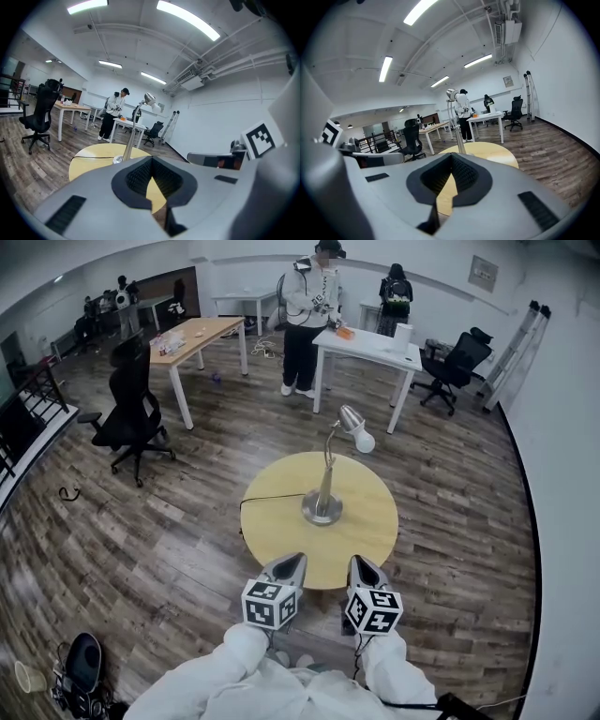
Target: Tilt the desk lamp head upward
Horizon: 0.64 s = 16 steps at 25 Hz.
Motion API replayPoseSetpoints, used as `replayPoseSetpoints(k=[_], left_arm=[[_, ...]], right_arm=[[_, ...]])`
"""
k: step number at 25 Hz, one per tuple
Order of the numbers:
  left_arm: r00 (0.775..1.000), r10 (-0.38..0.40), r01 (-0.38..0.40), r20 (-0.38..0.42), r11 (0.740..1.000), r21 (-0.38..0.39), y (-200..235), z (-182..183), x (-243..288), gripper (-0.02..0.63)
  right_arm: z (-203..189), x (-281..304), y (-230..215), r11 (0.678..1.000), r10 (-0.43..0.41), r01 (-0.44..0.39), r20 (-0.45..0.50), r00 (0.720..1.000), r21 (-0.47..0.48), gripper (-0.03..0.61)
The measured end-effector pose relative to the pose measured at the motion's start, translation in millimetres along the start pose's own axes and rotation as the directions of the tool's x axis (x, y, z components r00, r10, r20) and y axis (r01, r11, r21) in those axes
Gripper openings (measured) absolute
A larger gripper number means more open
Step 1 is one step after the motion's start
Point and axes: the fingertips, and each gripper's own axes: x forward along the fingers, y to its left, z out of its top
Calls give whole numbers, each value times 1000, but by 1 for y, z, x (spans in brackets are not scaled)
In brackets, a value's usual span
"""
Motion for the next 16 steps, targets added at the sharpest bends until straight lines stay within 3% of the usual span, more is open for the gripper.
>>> replayPoseSetpoints(k=[16], left_arm=[[1000,-11,12,-22,1000,11,-1,2,3,-2]], right_arm=[[-1,3,5,1000,10,-10,-11,1000,-11,12]])
